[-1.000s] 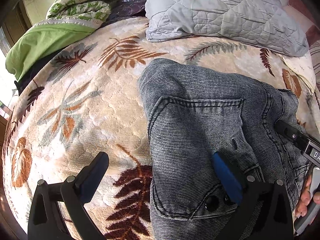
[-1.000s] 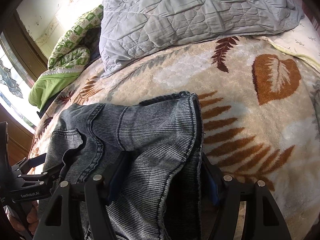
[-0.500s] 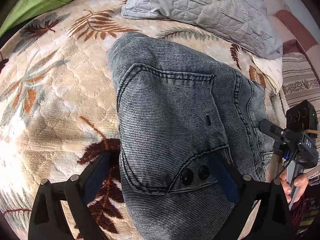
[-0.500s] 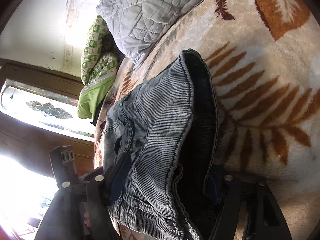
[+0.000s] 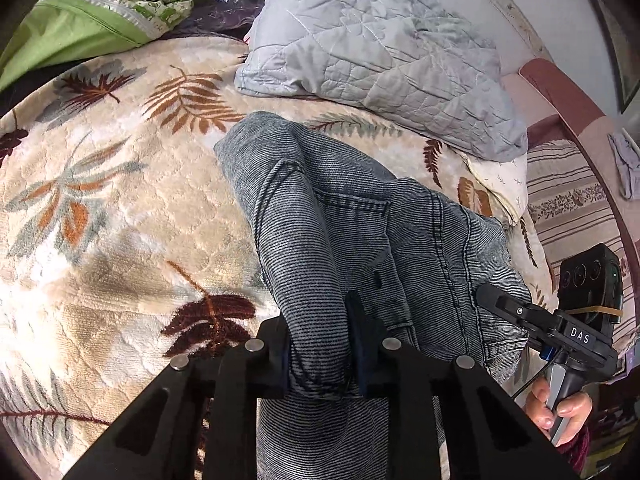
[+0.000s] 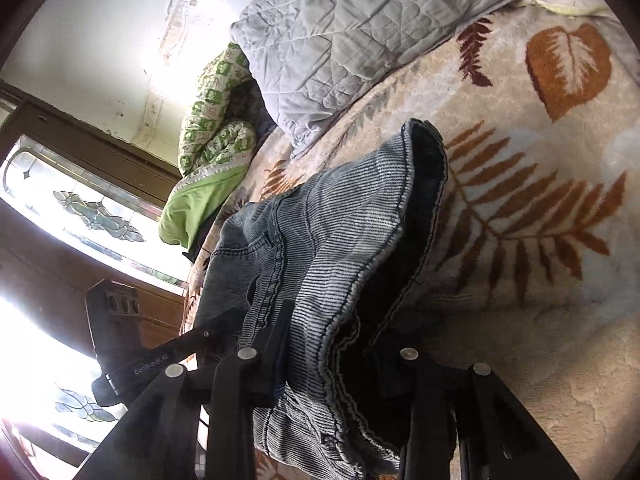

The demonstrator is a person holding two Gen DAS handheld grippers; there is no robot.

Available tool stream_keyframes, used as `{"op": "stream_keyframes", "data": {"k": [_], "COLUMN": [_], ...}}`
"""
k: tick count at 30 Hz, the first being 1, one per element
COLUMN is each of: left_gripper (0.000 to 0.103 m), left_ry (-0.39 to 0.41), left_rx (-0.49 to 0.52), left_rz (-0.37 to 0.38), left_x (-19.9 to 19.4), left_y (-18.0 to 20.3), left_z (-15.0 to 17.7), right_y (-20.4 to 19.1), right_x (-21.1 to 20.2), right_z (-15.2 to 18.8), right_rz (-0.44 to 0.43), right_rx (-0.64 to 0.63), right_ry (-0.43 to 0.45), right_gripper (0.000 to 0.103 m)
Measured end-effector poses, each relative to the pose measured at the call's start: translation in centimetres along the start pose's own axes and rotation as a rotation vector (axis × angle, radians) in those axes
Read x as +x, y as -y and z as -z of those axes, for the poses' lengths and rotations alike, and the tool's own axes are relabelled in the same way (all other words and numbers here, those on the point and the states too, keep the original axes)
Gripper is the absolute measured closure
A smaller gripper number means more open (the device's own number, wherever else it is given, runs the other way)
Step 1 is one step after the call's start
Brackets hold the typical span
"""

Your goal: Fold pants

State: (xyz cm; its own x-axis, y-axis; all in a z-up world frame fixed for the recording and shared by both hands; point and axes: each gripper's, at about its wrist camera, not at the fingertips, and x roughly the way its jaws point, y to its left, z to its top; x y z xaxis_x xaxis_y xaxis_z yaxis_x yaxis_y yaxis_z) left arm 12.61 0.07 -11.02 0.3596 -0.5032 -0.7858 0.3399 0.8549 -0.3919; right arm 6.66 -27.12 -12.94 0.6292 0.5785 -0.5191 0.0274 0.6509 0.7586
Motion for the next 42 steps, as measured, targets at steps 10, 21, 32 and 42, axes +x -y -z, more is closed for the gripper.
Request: {"op": "stream_keyframes", "data": {"k": [10, 21, 32, 42], "left_gripper": [0.079, 0.079, 0.079, 0.079], "left_ry": [0.068, 0.129, 0.100, 0.093], "left_rx": [0.022, 0.095, 0.150, 0.161], "left_rz": [-0.056, -0.142, -0.227, -0.268], "left_x": [-2.9, -3.7, -1.3, -0.5], "left_y": [1.4, 4.4, 5.5, 5.3], "left_z": [-1.2, -1.4, -0.8, -0.6], "right_y": [-2.8, -3.6, -2.2, -2.0], "right_x": [-1.4, -3.3, -2.2, -1.6], "right_z": [-0.2, -0.9, -1.0, -1.1], "right_rz": [0.000, -0.006, 0.066, 0.091], "right_rx": [-0.101, -0.157, -0.147, -0.145], "right_ry": [0.078, 0.181, 0.143, 0.126], "right_gripper": [0.070, 0.070, 0.070, 0.070]}}
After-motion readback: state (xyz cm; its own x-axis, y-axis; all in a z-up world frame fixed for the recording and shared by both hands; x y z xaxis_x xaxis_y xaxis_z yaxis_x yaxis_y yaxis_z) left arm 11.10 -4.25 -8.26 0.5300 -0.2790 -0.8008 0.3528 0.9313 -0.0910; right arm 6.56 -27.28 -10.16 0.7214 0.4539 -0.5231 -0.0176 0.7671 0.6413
